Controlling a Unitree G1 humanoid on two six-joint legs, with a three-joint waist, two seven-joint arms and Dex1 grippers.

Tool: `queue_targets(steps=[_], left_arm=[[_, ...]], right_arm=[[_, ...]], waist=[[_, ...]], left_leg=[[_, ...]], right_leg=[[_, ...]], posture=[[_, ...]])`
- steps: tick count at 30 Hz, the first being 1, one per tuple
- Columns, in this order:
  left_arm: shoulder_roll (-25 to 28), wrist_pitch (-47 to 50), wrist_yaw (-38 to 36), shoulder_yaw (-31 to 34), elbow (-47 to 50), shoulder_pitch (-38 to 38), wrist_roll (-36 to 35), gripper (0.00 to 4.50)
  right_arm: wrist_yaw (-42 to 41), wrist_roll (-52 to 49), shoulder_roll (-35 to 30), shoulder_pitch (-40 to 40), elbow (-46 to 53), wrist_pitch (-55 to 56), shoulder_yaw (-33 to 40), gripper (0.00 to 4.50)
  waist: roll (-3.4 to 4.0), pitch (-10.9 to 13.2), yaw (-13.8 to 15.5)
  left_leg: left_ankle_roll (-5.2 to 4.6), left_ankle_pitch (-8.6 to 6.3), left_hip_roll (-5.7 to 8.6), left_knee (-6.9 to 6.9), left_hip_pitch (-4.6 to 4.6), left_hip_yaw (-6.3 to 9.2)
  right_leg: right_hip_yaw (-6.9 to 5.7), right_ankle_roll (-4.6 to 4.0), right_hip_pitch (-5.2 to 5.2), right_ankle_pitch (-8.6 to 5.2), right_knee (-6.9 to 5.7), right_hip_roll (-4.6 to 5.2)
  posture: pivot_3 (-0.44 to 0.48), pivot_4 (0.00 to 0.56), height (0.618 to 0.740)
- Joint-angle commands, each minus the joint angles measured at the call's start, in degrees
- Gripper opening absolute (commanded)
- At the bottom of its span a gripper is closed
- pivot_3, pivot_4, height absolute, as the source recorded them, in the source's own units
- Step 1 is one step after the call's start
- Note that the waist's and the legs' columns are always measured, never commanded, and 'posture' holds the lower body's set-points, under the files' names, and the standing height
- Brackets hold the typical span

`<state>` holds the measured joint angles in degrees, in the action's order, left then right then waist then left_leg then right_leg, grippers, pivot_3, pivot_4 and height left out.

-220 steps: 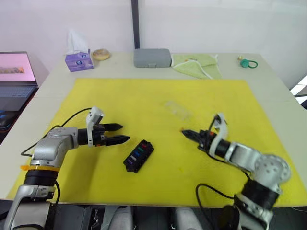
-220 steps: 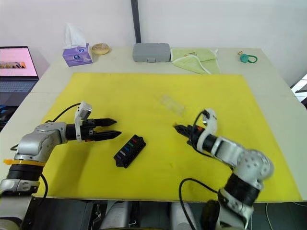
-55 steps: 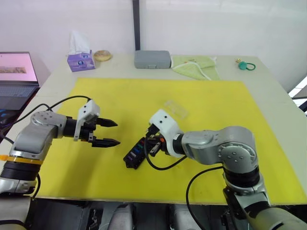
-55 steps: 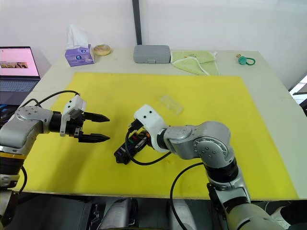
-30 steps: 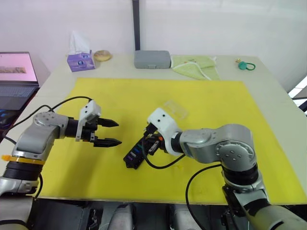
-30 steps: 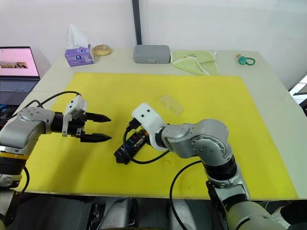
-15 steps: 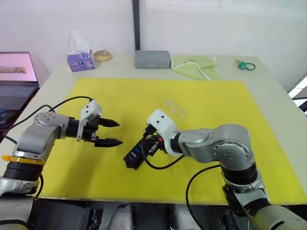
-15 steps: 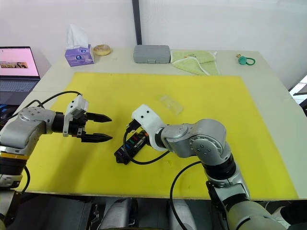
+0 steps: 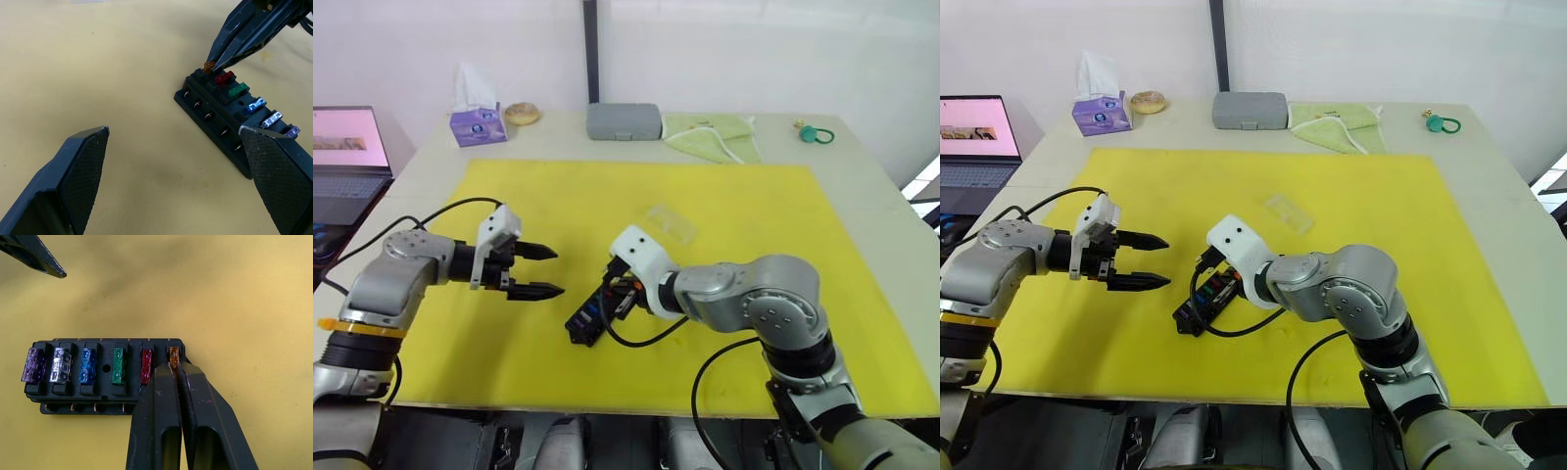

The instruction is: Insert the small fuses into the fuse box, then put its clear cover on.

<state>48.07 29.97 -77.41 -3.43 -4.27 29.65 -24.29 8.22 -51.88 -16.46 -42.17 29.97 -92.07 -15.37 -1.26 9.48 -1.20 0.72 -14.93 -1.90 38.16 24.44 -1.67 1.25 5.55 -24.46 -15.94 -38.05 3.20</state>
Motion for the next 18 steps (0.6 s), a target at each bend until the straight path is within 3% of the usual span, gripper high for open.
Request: queue_targets(steps=[1, 2, 3, 6, 18], left_arm=[[0.26, 0.04, 0.08, 1.27, 1.53, 0.07, -0.75, 4.50], [0.25, 0.03, 0.12, 1.28, 1.50, 0.06, -0.78, 4.50], [0.22, 0.03, 0.17, 1.28, 1.43, 0.08, -0.79, 4.50], [0.15, 0.04, 0.25, 1.29, 1.29, 0.15, -0.83, 4.50], [0.14, -0.89, 0.01, 1.15, -0.52, 0.70, -0.24, 4.50]], right_arm=[[-1.05, 0.85, 0.13, -0.43, 0.10, -0.43, -0.91, 0.01], [-1.23, 0.92, 0.08, -0.54, 0.31, -0.43, -0.86, 0.66], [-1.43, 0.99, 0.00, -0.76, 0.57, -0.43, -0.75, 0.91], [-1.99, 0.90, -0.02, -1.42, 1.12, -0.43, -0.13, 2.29], [-5.29, -1.42, -2.70, -2.04, 2.97, -0.43, 4.70, 2.29]], waist=[[0.00, 0.00, 0.00], [0.00, 0.00, 0.00], [0.00, 0.00, 0.00], [0.00, 0.00, -0.02], [0.00, 0.00, 0.06]], left_leg=[[0.00, 0.00, 0.00, 0.00, 0.00, 0.00], [0.00, 0.00, 0.00, 0.00, 0.00, 0.00], [0.00, 0.00, 0.00, 0.00, 0.00, 0.00], [0.00, 0.00, 0.00, -0.01, 0.00, 0.00], [0.00, 0.00, 0.00, -0.01, 0.01, 0.00]], right_leg=[[0.00, 0.00, 0.00, 0.00, 0.00, 0.00], [0.00, 0.00, 0.00, 0.00, 0.00, 0.00], [0.00, 0.00, 0.00, 0.00, 0.00, 0.00], [0.00, 0.00, 0.00, 0.00, 0.01, 0.00], [0.00, 0.00, 0.00, 0.00, 0.02, 0.00]], posture=[[0.000, 0.150, 0.737], [0.000, 0.150, 0.737], [0.000, 0.150, 0.737], [0.000, 0.150, 0.737], [0.000, 0.150, 0.737]])
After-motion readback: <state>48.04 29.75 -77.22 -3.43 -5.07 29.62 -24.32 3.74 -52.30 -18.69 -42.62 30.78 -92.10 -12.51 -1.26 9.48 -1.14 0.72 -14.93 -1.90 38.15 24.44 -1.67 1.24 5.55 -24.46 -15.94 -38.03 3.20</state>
